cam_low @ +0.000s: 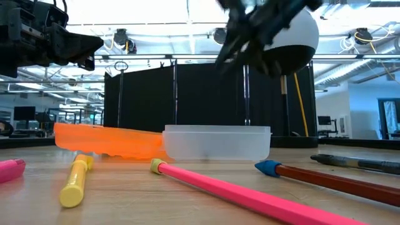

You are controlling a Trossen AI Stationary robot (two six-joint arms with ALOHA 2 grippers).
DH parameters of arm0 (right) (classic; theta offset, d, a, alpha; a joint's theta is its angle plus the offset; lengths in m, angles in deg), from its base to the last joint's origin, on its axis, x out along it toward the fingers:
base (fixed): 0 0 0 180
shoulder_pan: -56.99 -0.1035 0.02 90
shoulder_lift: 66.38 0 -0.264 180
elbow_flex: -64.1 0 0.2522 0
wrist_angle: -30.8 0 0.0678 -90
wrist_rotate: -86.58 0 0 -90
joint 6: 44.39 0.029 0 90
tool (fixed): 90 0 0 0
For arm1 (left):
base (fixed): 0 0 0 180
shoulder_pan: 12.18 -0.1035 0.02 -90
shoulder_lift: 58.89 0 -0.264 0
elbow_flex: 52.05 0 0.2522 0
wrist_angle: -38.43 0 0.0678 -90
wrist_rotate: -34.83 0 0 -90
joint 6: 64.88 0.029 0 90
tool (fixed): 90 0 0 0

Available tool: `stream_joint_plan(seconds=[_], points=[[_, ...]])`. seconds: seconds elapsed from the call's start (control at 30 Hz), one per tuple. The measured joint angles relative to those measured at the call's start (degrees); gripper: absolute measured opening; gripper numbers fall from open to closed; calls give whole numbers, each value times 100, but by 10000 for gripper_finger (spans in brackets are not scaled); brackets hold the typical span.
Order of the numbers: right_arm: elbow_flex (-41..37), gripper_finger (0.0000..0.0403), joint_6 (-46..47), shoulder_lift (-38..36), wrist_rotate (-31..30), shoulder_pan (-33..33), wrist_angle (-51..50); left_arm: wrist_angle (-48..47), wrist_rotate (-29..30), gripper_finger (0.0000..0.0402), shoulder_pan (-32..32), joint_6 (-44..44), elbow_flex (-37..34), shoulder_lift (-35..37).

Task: Pick & place school supplies into a supply box
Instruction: Put the pink pen into the orange supply box

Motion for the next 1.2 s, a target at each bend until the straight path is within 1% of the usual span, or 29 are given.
stream_joint_plan(seconds=[0.1, 0.17, 0.23, 0.37, 0.43, 0.5, 0.57, 0.63, 0.7, 0.8, 0.9, 0.97, 1.07, 1.2], points=[[0, 66, -909, -575, -721, -282, -352, 105, -2, 35, 0, -86, 0, 0], [-57, 61, -1304, -883, -1268, -476, -538, 142, 0, 35, 0, -164, 0, 0], [-267, 54, -1544, -1161, -1518, -546, -529, 140, 0, 35, 0, -166, 0, 0], [-1026, 30, -2148, -1711, -1582, -534, 6, 138, 0, 35, 0, -166, 0, 0], [-1502, 11, -2516, -2055, -2017, -551, 328, 138, 0, 35, 0, -173, 0, 0], [-2015, 4, -2626, -2421, -2412, -563, 642, 138, 2, 35, 0, -180, 0, 0], [-2511, 6, -2762, -2813, -2363, -498, 878, 136, 0, 35, 0, -188, 0, 0], [-2968, 6, -2968, -3250, -2114, -459, 1173, 134, 1, 35, 0, -188, 0, 0], [-3471, 2, -3171, -3659, -1993, -459, 1619, 134, 2, 35, 0, -174, 0, 0], [-4251, 1, -3408, -4123, -1978, -442, 2669, 134, 40, 35, 2, -79, 0, 0], [-4907, 1, -3689, -4427, -1959, -407, 3898, 132, 388, 35, 2, 62, 0, 0], [-5239, 1, -3744, -4554, -1954, -405, 4451, 130, 727, 35, 2, 66, 0, 0], [-5569, 1, -3749, -4705, -1943, -405, 4909, 87, 1148, 35, 0, -51, 0, 0], [-5772, 0, -3751, -4794, -1781, -404, 4975, 77, 1244, 35, 0, -129, 0, 2]])
